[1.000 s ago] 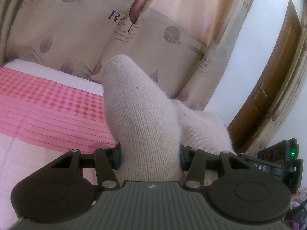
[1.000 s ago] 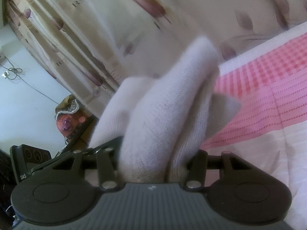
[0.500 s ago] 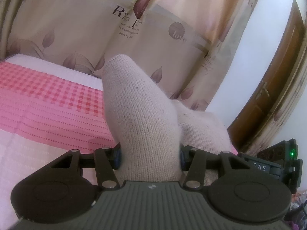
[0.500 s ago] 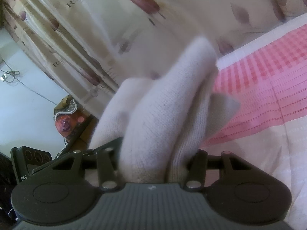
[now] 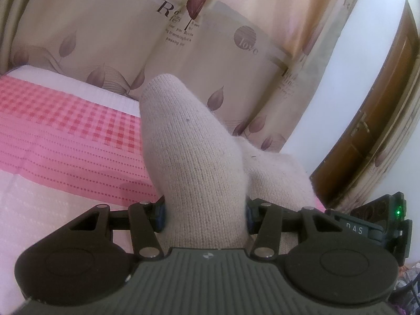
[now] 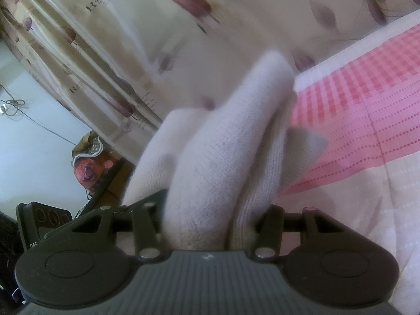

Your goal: Fold small clothes

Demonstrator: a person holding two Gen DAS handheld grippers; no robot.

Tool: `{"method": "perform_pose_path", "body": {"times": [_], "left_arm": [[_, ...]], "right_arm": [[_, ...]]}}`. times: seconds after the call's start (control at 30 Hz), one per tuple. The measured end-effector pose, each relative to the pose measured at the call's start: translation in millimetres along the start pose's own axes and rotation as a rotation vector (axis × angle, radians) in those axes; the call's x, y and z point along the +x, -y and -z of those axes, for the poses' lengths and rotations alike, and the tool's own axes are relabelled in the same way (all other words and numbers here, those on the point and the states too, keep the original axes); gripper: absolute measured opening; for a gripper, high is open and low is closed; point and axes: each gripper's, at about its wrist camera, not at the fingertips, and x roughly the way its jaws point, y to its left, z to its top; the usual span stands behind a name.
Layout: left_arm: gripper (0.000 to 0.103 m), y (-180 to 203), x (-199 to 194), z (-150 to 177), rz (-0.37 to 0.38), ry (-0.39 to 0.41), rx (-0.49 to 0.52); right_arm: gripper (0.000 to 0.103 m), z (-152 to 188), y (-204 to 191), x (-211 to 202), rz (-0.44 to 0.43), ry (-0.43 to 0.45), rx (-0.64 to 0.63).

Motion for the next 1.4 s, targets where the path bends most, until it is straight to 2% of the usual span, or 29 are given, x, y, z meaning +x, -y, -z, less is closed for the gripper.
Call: {"method": "perform_pose_path", "body": {"times": [0.57, 0.97, 1.2, 1.27, 1.4], "left_arm": [[0.052, -19, 27, 5, -0.016, -0.048, -0.021], [0.055, -48, 52, 20, -0.077, -0.097, -0.028], [0.068, -55, 53, 28, -0.115, -0.063, 0.000], [0.074, -53, 50, 30, -0.136, -0.039, 0.024], [0.093, -46, 44, 31, -0.205, 0.021, 0.094]], "right_arm": [[0.051, 2, 24, 14, 0.018, -0.017, 0.049], [0.051, 10, 59, 17, 0.080, -0.038, 0.064], [0.052, 14, 60, 13, 0.142, -0.043, -0.007], [0.052, 17, 54, 12, 0.180, -0.044, -0.062], [0.054, 24, 44, 11, 0.259, -0.050, -0.172]]}}
